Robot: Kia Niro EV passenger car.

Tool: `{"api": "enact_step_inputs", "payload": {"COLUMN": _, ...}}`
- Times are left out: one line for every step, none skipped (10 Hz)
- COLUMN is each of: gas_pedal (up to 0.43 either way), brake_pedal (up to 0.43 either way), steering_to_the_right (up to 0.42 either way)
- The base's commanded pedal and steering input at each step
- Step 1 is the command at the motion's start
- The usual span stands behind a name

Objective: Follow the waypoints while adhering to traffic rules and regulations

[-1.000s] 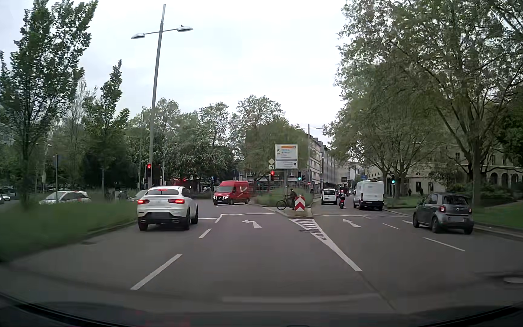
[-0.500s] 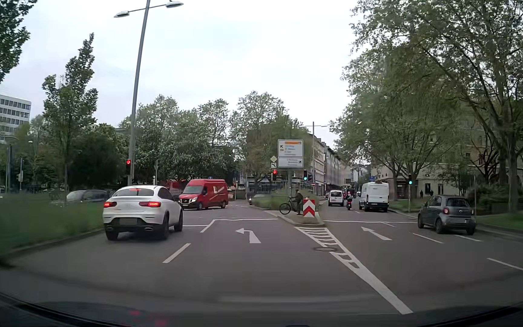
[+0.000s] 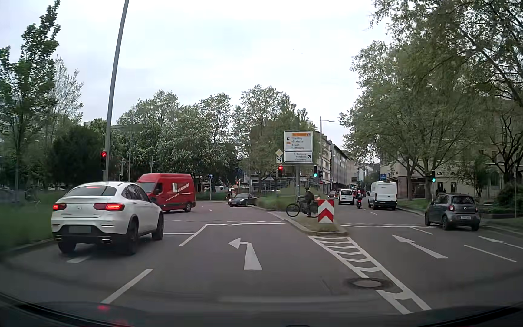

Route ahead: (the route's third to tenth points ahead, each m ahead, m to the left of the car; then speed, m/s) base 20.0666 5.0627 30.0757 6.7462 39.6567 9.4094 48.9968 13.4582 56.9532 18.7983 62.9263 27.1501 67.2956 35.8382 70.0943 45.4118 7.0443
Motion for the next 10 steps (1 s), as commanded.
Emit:
{"api": "enact_step_inputs", "payload": {"gas_pedal": 0.0, "brake_pedal": 0.213, "steering_to_the_right": -0.028}}
{"api": "enact_step_inputs", "payload": {"gas_pedal": 0.0, "brake_pedal": 0.22, "steering_to_the_right": -0.03}}
{"api": "enact_step_inputs", "payload": {"gas_pedal": 0.0, "brake_pedal": 0.226, "steering_to_the_right": -0.033}}
{"api": "enact_step_inputs", "payload": {"gas_pedal": 0.0, "brake_pedal": 0.232, "steering_to_the_right": -0.036}}
{"api": "enact_step_inputs", "payload": {"gas_pedal": 0.0, "brake_pedal": 0.232, "steering_to_the_right": -0.038}}
{"api": "enact_step_inputs", "payload": {"gas_pedal": 0.0, "brake_pedal": 0.232, "steering_to_the_right": -0.04}}
{"api": "enact_step_inputs", "payload": {"gas_pedal": 0.0, "brake_pedal": 0.232, "steering_to_the_right": -0.043}}
{"api": "enact_step_inputs", "payload": {"gas_pedal": 0.0, "brake_pedal": 0.232, "steering_to_the_right": -0.045}}
{"api": "enact_step_inputs", "payload": {"gas_pedal": 0.0, "brake_pedal": 0.232, "steering_to_the_right": -0.049}}
{"api": "enact_step_inputs", "payload": {"gas_pedal": 0.0, "brake_pedal": 0.232, "steering_to_the_right": -0.054}}
